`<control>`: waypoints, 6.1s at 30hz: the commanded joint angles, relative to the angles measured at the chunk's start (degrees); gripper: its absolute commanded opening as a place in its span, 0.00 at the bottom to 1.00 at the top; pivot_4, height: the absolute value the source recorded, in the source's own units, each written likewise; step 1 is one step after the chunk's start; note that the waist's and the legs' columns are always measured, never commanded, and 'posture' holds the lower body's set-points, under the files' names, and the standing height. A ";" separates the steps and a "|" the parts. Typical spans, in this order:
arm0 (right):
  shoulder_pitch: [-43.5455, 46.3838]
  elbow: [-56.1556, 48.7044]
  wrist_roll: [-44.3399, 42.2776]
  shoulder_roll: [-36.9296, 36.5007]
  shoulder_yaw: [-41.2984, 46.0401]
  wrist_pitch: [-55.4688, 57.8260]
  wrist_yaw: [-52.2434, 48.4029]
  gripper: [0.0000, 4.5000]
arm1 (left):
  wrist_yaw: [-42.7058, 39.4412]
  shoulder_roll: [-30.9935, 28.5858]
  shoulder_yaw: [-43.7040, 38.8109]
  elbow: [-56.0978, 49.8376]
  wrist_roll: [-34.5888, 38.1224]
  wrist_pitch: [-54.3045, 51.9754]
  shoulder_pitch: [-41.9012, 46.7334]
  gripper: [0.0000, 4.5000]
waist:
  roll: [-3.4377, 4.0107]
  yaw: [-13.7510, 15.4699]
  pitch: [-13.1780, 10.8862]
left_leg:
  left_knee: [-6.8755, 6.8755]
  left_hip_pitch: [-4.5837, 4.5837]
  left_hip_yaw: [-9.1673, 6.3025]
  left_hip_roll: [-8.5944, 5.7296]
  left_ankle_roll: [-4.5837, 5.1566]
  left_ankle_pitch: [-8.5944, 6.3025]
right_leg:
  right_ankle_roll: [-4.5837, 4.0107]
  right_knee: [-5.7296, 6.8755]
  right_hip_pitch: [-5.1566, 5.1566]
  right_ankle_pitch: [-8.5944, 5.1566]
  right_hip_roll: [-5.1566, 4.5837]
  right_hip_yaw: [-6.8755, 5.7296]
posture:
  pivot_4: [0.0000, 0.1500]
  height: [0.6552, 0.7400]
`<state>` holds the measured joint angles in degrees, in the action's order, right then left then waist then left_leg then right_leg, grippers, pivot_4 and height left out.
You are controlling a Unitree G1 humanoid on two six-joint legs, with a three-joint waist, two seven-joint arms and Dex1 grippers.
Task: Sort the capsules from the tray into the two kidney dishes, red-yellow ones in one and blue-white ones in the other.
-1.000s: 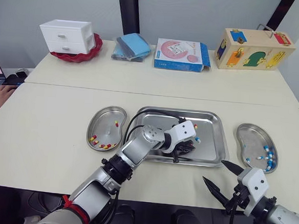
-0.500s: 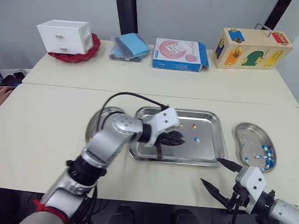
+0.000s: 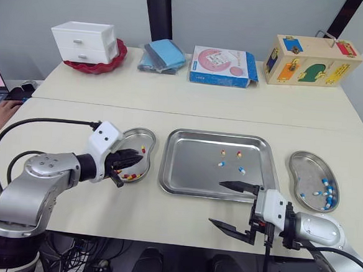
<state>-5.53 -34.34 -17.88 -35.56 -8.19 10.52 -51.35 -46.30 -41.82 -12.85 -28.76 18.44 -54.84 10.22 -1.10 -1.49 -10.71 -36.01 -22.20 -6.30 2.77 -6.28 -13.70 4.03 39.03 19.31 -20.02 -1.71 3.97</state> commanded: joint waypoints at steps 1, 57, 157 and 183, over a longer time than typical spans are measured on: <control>1.68 0.41 -0.62 0.81 -1.35 -0.76 -0.38 1.00 | 2.36 0.63 -2.85 -0.53 0.37 4.32 -1.72 0.08 | 0.00 -0.01 0.00 | 0.00 0.00 0.00 0.00 0.00 0.00 | 0.00 0.00 0.00 0.00 0.00 0.00 | 1.00 1.00; -22.52 31.98 -1.57 -18.65 48.08 -7.65 -18.15 1.00 | -8.83 0.60 -18.29 12.60 5.90 39.16 -38.76 0.99 | 0.00 -0.35 -0.03 | 0.11 0.11 0.26 0.01 0.01 -0.02 | -0.05 -0.08 0.00 -0.05 -0.04 0.16 | 1.00 1.00; 34.34 14.17 14.18 -10.71 -2.13 27.89 -16.71 0.00 | -21.36 8.37 12.68 13.67 11.98 56.99 -18.30 1.00 | 0.20 -0.30 -0.07 | 0.02 -0.65 0.09 0.00 0.01 -0.01 | -0.03 0.06 0.76 0.02 -0.02 0.03 | 1.00 1.00; -0.79 3.84 5.91 -17.16 42.47 50.44 0.70 0.30 | -32.14 15.05 14.01 23.54 15.02 63.63 -9.81 1.00 | 0.34 -0.30 0.02 | -0.03 -0.56 0.13 -0.01 0.02 0.00 | 0.01 0.03 0.56 0.03 -0.01 0.07 | 1.00 1.00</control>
<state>-6.15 -30.51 -11.67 -52.64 32.42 62.20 -51.65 -78.28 -26.99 1.83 -4.08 32.63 8.00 0.34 -0.76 -1.80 -10.69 -36.03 -22.75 -6.17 2.76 -6.26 -13.70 4.03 39.06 19.87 -19.99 -1.72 4.03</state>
